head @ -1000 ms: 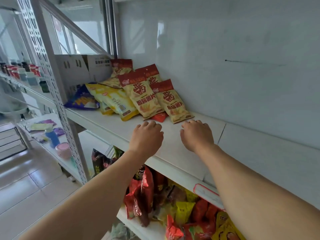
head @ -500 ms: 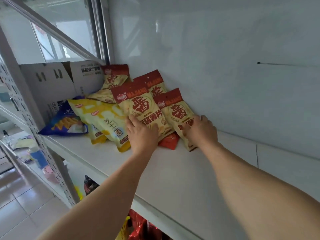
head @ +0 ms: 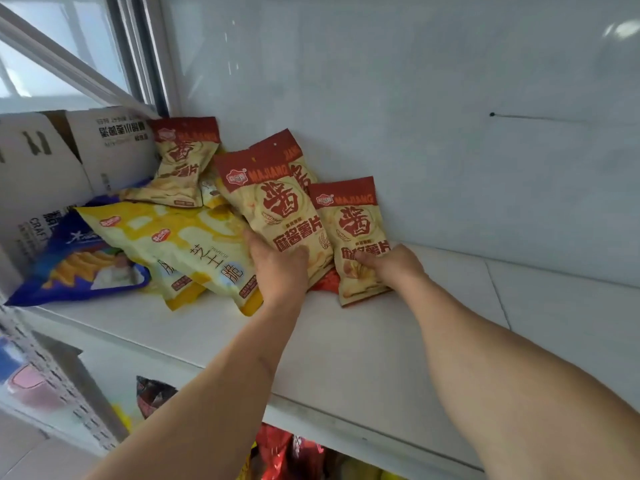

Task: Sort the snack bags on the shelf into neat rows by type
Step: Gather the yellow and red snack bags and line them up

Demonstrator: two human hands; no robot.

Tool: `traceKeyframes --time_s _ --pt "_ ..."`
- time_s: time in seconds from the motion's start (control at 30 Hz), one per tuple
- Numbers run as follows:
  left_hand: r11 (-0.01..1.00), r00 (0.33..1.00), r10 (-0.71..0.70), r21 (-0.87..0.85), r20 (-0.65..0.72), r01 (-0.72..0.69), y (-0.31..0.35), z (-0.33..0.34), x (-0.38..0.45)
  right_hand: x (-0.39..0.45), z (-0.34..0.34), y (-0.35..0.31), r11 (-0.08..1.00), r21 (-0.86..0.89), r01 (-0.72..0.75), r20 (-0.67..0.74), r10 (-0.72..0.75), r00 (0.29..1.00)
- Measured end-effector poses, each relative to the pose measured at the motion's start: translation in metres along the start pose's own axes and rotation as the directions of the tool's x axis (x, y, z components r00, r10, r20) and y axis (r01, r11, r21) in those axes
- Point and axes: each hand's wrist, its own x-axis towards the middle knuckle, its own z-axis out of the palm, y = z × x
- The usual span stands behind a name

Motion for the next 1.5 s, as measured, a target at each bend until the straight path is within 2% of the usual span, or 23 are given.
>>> traceKeyframes --time_s 0.17,0.3,0.4,0.6,0.77,1.0,1.1,1.2,1.5 --pt "0.957 0.972 -0.192 -0.195 0.138 0.217 0.000 -0.008 -0.012 -0.033 -0.001 0.005 0.957 0.291 -0.008 -0.006 0.010 1.000" --pt "0.943 0.956 -0.186 -0.231 0.227 0.239 0.003 -0.013 -0.023 -0.060 -0.014 0.016 0.921 0.390 0.023 -0.058 -0.001 0.998" --pt "0.930 0.919 -0.160 -0.258 0.361 0.263 0.008 -0.014 -0.038 -0.083 -0.035 0.030 0.898 0.438 0.054 -0.128 0.003 0.992" --pt "0.901 0.732 -0.136 -0.224 0.667 0.372 0.012 -0.006 -0.083 -0.131 -0.093 0.083 0.888 0.459 0.037 -0.282 0.107 0.953" --pt "0.889 0.512 -0.127 -0.132 0.849 0.439 0.014 0.019 -0.135 -0.162 -0.144 0.133 0.867 0.498 0.003 -0.393 0.223 0.892" --pt "0.889 0.250 -0.112 -0.015 0.962 0.457 0.024 0.072 -0.204 -0.184 -0.204 0.199 0.857 0.515 0.021 -0.509 0.286 0.812" --pt "0.878 0.185 -0.140 0.036 0.973 0.477 0.029 0.103 -0.232 -0.182 -0.229 0.229 0.857 0.515 0.025 -0.526 0.293 0.798" --pt "0.872 0.189 -0.152 0.042 0.970 0.488 0.032 0.137 -0.261 -0.176 -0.259 0.262 0.860 0.509 0.045 -0.538 0.277 0.796" --pt "0.876 0.354 -0.138 -0.053 0.925 0.480 0.040 0.240 -0.348 -0.133 -0.351 0.352 0.887 0.455 0.078 -0.498 0.181 0.848"
